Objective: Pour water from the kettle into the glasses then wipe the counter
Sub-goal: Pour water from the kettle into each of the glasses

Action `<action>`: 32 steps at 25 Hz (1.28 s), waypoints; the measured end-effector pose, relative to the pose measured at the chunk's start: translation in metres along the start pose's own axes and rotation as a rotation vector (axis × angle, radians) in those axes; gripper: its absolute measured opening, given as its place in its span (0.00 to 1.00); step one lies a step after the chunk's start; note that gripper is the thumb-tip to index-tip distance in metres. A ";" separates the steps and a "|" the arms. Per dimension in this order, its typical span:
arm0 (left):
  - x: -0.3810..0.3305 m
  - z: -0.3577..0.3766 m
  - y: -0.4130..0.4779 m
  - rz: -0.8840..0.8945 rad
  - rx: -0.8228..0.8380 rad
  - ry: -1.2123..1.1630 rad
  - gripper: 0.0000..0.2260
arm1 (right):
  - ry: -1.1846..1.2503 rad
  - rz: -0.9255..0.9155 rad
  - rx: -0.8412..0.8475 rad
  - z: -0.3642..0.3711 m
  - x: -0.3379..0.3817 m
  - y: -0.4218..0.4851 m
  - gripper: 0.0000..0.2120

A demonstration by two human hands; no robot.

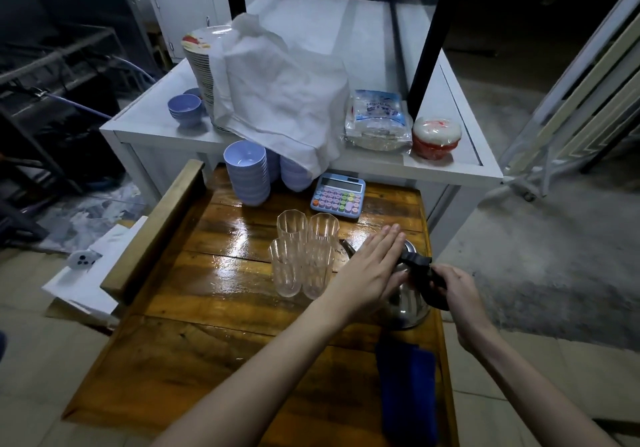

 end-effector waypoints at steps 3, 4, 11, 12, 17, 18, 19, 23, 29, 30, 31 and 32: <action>0.000 -0.003 -0.005 -0.013 -0.035 -0.001 0.27 | -0.026 0.007 0.009 0.003 0.005 -0.001 0.15; 0.000 -0.003 -0.006 -0.023 -0.036 -0.005 0.27 | -0.033 0.004 0.010 0.004 0.006 -0.001 0.15; 0.006 -0.009 -0.016 -0.098 -0.021 -0.088 0.30 | -0.112 0.003 0.054 0.016 0.018 0.001 0.16; 0.007 -0.008 -0.017 -0.112 -0.015 -0.103 0.30 | -0.132 0.003 0.059 0.016 0.019 0.002 0.16; 0.006 -0.007 -0.020 -0.157 0.007 -0.162 0.32 | -0.182 0.020 0.051 0.018 0.024 0.006 0.15; 0.006 -0.008 -0.020 -0.163 0.012 -0.173 0.31 | -0.194 0.016 0.052 0.017 0.025 0.006 0.15; 0.004 -0.009 -0.020 -0.167 0.017 -0.180 0.31 | -0.202 0.012 0.051 0.017 0.027 0.006 0.15; 0.001 -0.009 -0.019 -0.179 0.008 -0.202 0.28 | -0.209 0.000 0.044 0.014 0.031 0.004 0.15; -0.005 -0.012 -0.016 -0.191 0.003 -0.225 0.30 | -0.244 -0.031 0.038 0.010 0.034 0.004 0.16; -0.006 -0.012 -0.016 -0.193 0.000 -0.227 0.31 | -0.246 -0.035 0.037 0.010 0.035 0.003 0.16; -0.007 -0.013 -0.015 -0.197 -0.001 -0.234 0.31 | -0.248 -0.038 0.037 0.010 0.035 0.002 0.16; -0.007 -0.013 -0.016 -0.201 0.000 -0.240 0.32 | -0.254 -0.042 0.037 0.011 0.036 0.002 0.16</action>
Point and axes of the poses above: each hand's wrist, its own y-axis towards the middle knuckle, its own z-axis out of the palm, x = y × z, the point moved 1 cm from there along y, towards the middle knuckle, and after that the axes turned 3 degrees about y, right-handed, at the moved point
